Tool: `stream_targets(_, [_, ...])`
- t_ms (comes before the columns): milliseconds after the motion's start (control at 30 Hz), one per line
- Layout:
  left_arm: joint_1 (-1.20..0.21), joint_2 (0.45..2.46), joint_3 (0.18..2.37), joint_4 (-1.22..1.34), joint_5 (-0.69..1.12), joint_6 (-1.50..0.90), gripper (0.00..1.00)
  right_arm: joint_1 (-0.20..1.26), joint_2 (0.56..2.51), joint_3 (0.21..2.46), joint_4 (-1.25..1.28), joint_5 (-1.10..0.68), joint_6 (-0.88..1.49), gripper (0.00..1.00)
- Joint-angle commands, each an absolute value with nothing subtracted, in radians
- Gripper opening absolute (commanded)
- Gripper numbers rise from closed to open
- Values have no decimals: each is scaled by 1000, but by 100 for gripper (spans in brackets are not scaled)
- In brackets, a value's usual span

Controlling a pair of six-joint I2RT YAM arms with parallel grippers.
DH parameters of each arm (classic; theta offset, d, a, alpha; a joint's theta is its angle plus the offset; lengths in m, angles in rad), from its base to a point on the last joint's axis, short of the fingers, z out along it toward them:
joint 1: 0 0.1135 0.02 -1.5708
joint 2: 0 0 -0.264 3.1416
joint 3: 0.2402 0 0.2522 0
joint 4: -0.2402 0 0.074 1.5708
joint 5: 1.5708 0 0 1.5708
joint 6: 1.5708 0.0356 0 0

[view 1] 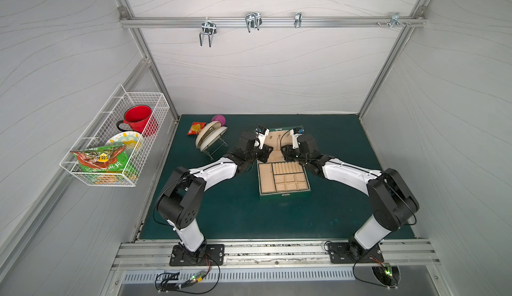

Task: Put jewelry chain into jewelry box
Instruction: Adjust the necklace at the jewelry box clasp.

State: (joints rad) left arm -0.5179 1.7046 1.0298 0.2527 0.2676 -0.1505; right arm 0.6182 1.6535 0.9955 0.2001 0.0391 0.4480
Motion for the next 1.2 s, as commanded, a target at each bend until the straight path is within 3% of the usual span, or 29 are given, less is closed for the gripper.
stream_targets(0, [-517,1724,1074,310,282,-189,25,615,1689,1030,210,22,449,27])
stream_targets(433, [-518,1735,1087,302,269,-192,24,612,1745,1063,216,25,449,17])
stream_targets(1167, [-561,1830,1168,301,203,-305,28,593,1728,1020,269,22,475,19])
